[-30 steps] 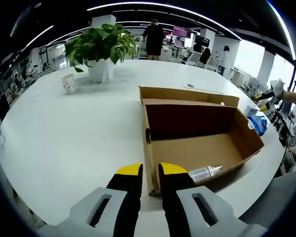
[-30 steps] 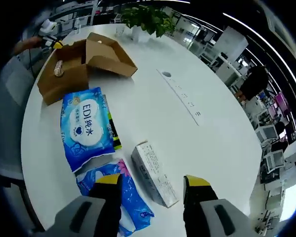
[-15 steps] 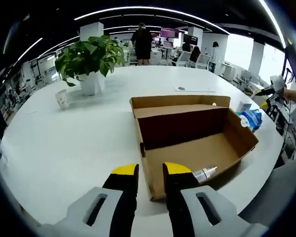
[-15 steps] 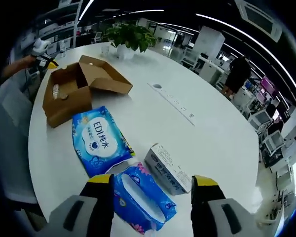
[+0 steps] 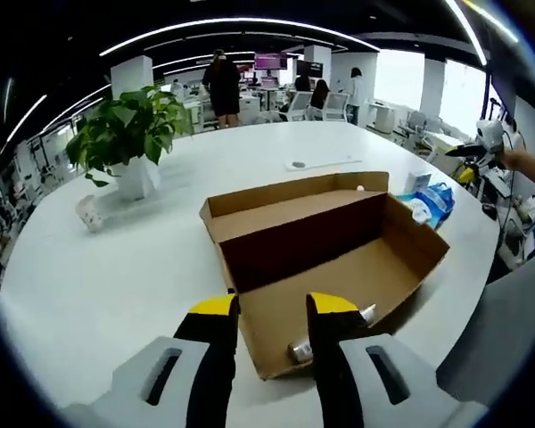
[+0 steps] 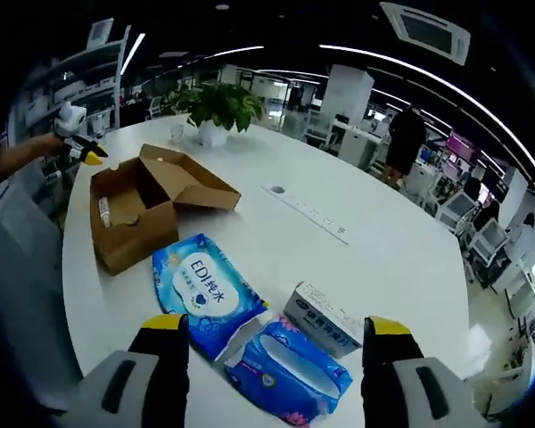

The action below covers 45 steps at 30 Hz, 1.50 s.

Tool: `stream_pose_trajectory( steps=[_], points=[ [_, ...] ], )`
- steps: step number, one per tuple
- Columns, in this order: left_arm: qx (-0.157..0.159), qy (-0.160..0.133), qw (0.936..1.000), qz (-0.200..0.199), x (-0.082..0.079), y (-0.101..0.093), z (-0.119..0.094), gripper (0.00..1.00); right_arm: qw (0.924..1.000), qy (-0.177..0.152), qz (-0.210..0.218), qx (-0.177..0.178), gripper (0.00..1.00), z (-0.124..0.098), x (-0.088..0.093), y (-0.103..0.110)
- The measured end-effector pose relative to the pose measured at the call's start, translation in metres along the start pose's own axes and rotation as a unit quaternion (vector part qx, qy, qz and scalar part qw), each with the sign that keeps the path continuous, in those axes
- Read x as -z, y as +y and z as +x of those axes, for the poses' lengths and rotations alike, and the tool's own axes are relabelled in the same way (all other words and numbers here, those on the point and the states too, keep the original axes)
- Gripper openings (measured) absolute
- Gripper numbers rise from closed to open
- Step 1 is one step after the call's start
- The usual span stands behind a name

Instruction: Operate the shoe box by opening the lid, removing the specified soft item, and placing it in the target area until the item is outside and the box remains undamaged.

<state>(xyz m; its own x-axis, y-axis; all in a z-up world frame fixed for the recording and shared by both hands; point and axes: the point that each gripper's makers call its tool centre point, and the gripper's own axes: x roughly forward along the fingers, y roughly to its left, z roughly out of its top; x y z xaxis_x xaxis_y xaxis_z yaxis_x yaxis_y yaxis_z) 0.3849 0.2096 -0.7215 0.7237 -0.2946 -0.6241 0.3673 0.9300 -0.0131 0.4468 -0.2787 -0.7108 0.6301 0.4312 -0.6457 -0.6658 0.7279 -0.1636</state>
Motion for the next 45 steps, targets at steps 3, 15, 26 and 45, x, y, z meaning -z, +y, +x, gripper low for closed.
stream_pose_trajectory(
  steps=[3,15,26,45],
  points=[
    [0.014,0.002,0.9998,0.011,-0.004,-0.003,0.001,0.37,0.9999,-0.012,0.011,0.001,0.85,-0.004,-0.002,0.008],
    [0.067,0.017,0.9966,0.044,-0.017,-0.019,0.012,0.47,0.9987,-0.039,0.031,0.011,0.99,-0.017,-0.002,0.039],
    [0.105,0.03,0.9891,0.099,-0.02,-0.03,0.022,0.59,0.9983,-0.051,0.025,0.011,0.99,-0.021,0.001,0.073],
    [0.151,0.065,0.9737,0.158,-0.014,-0.045,0.03,0.61,0.9948,-0.079,0.065,0.007,0.99,-0.037,0.005,0.112]
  ],
)
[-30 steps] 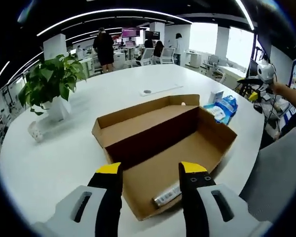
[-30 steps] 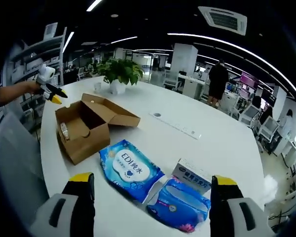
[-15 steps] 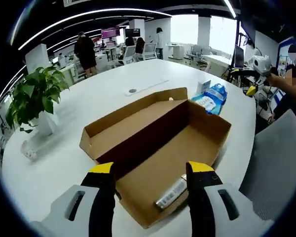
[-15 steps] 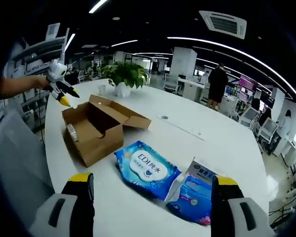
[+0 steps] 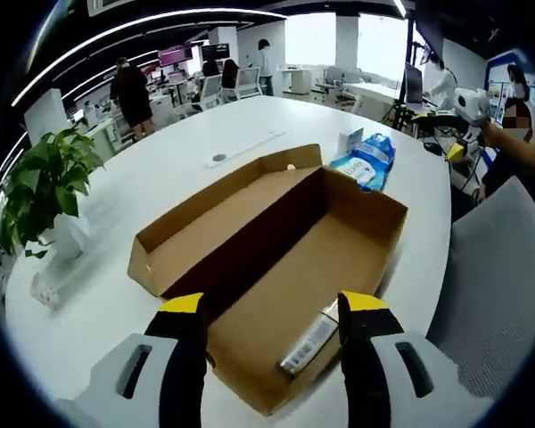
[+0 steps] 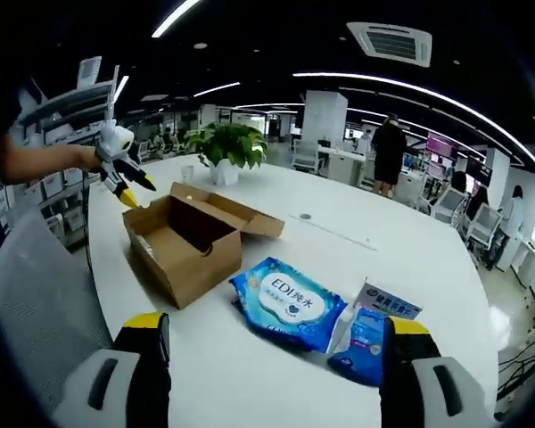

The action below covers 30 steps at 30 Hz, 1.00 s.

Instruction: Operate the shoe box by opening the lid, removing the specified soft item, and placing it in the target area until the item is outside and the box remains undamaged.

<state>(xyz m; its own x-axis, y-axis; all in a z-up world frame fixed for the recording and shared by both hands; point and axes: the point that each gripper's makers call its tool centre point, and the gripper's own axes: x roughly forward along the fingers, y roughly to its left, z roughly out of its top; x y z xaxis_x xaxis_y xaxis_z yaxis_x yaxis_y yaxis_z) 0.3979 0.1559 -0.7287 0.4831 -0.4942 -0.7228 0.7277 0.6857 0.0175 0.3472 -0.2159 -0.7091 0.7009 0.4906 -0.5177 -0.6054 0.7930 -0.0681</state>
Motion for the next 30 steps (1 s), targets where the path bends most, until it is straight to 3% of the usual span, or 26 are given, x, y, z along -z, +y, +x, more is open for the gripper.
stream_pose_trajectory(
  steps=[13,21,30],
  points=[
    [0.071,0.046,0.9952,0.05,0.003,-0.01,0.021,0.62,0.9999,0.004,0.003,-0.01,0.99,-0.008,0.003,0.026],
    [0.123,0.089,0.9854,0.077,0.011,-0.017,0.035,0.62,0.9998,0.01,0.006,-0.016,0.99,-0.014,0.006,0.036],
    [0.167,0.152,0.9679,0.111,0.027,-0.022,0.047,0.62,0.9996,0.008,0.02,-0.02,0.99,-0.019,0.008,0.045]
  ],
)
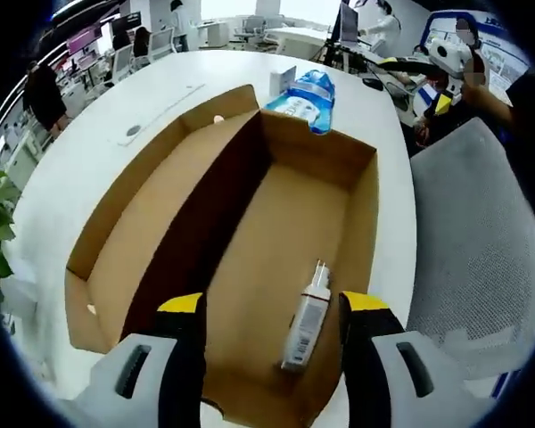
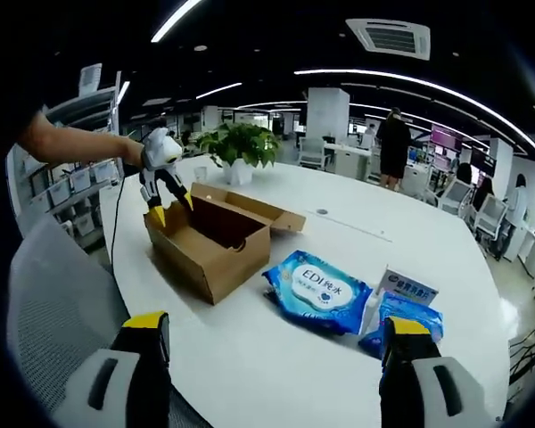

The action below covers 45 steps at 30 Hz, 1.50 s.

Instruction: Operate the shoe box by opening the lid, removing the specified soft item, and placing it in the target area until the item is outside and the box remains undamaged.

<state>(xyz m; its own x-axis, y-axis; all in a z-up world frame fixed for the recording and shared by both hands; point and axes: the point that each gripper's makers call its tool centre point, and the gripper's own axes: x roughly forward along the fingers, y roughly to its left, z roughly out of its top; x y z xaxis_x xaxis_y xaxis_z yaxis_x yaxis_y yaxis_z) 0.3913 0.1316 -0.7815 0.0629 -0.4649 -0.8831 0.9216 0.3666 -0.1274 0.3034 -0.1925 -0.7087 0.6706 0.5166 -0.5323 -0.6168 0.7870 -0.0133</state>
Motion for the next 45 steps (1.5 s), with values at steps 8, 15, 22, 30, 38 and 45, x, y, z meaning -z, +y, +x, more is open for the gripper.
stream_pose_trajectory(
  steps=[8,15,22,30,38,45],
  points=[
    [0.033,0.056,0.997,0.042,0.011,-0.005,0.015,0.59,1.0,-0.003,0.005,-0.001,0.99,-0.004,0.0,0.004],
    [0.038,0.085,0.9929,0.073,0.012,-0.003,0.028,0.58,0.9998,-0.01,0.012,-0.008,0.99,-0.007,-0.007,0.008],
    [0.057,0.111,0.9864,0.106,0.018,-0.01,0.037,0.56,0.9999,-0.012,0.008,-0.008,0.99,-0.008,-0.011,0.008],
    [0.064,0.134,0.9812,0.124,0.025,-0.011,0.044,0.55,0.9999,-0.006,0.013,-0.003,0.99,-0.008,-0.007,0.006],
    [0.052,0.12,0.9845,0.117,0.02,-0.004,0.043,0.56,0.9998,-0.007,0.019,-0.001,0.99,-0.008,-0.005,0.006],
    [0.042,0.112,0.9865,0.112,0.019,-0.001,0.04,0.53,0.9998,-0.009,0.019,-0.001,0.99,-0.008,-0.005,0.006]
  ],
)
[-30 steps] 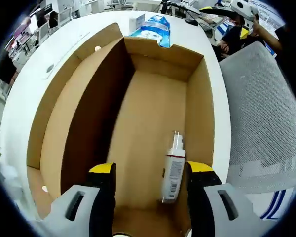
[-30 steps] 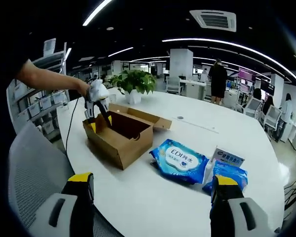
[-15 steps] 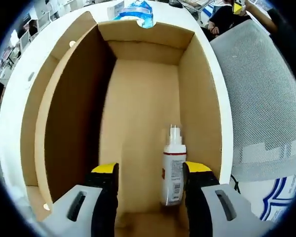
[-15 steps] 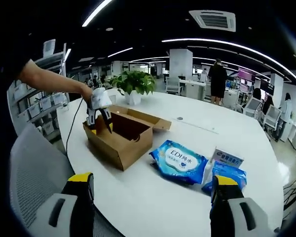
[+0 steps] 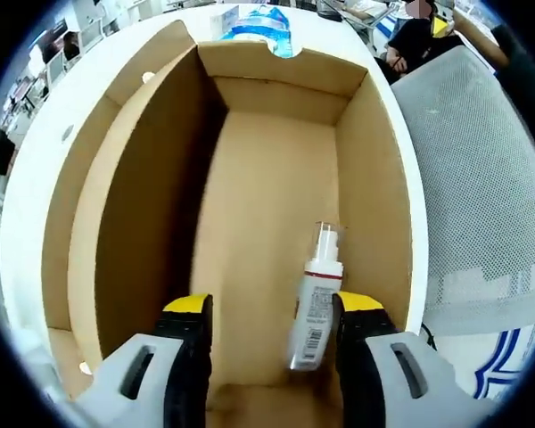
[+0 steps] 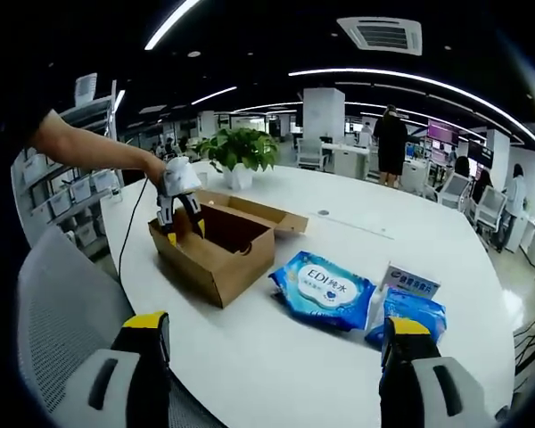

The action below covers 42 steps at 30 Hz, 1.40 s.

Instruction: Operate the shoe box by opening the lid, removing the specified soft item, and placing it in the target area until the item is outside and the box remains undamaged.

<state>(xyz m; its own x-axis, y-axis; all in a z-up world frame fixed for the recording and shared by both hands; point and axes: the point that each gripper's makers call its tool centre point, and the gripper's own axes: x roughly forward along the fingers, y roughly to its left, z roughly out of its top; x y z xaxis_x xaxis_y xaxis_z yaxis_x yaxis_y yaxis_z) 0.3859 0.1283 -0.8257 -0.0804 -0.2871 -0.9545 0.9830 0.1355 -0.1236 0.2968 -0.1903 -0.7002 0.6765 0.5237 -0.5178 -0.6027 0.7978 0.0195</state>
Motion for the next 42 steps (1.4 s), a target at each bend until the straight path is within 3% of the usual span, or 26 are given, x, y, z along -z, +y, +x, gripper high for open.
stream_pose_trajectory(
  steps=[9,17,23,30,34,42],
  points=[
    [0.015,0.001,0.9996,0.025,0.003,-0.009,-0.001,0.49,1.0,0.002,0.002,-0.001,0.99,0.001,0.001,0.001],
    [0.025,0.027,0.9982,0.048,0.019,-0.014,0.005,0.47,1.0,0.005,0.004,0.002,0.99,0.0,0.005,0.002],
    [0.03,0.042,0.9974,0.05,0.024,-0.016,0.011,0.38,1.0,0.001,0.004,0.005,0.98,-0.001,0.002,0.001],
    [0.025,0.055,0.9961,0.064,0.027,-0.017,0.017,0.33,1.0,0.001,0.005,0.007,0.98,-0.001,0.002,0.002],
    [0.018,0.06,0.9949,0.078,0.028,-0.015,0.018,0.24,1.0,0.001,0.006,0.006,0.97,0.0,0.003,0.004],
    [0.01,0.067,0.9949,0.075,0.029,-0.013,0.016,0.22,1.0,-0.009,0.003,0.003,0.95,0.001,0.0,0.006]
  ],
)
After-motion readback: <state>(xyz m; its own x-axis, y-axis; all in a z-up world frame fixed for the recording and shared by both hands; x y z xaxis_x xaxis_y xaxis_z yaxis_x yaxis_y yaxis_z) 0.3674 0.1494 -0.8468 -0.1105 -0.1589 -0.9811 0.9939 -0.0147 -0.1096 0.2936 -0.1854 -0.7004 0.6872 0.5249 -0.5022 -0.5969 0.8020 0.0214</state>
